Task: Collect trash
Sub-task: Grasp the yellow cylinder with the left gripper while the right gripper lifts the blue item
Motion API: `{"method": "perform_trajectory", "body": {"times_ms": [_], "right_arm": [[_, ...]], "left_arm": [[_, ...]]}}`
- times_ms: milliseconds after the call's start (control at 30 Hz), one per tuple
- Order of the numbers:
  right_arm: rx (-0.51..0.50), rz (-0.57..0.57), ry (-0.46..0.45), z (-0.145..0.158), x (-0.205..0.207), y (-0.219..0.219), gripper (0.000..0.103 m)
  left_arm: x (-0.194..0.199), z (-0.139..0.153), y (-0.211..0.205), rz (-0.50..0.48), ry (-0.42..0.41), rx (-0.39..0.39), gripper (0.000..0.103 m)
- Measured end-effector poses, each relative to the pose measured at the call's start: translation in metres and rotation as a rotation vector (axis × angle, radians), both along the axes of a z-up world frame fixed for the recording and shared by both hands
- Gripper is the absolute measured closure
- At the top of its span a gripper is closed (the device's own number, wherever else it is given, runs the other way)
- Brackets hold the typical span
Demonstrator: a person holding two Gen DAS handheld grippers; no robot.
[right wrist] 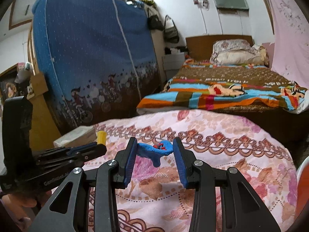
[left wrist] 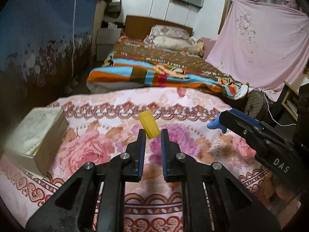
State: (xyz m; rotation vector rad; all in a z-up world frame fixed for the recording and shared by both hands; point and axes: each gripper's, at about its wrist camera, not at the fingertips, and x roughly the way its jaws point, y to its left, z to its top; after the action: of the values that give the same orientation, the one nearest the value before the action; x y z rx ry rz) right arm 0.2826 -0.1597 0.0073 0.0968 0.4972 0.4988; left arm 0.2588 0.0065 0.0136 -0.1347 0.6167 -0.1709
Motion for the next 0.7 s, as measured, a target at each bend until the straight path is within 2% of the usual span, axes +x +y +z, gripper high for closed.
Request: {"method": "perform_trajectory", "body": {"times_ms": [233, 367, 700], "right_arm": [[0.047, -0.042, -0.111, 0.016, -0.018, -0.014, 0.067], [0.043, -0.080, -0.207, 0.029, -0.034, -0.023, 0.067], [0.039, -0.209, -0.418, 0.055, -0.081, -0.060, 0.067]], "left_arm": [[-0.018, 0.020, -0.013, -0.020, -0.124, 0.023, 0.103], [-0.031, 0.033, -0.022, -0.041, -0.208, 0.036, 0.103], [-0.062, 0.066, -0.056, -0.141, -0.394, 0.073, 0.103]]}}
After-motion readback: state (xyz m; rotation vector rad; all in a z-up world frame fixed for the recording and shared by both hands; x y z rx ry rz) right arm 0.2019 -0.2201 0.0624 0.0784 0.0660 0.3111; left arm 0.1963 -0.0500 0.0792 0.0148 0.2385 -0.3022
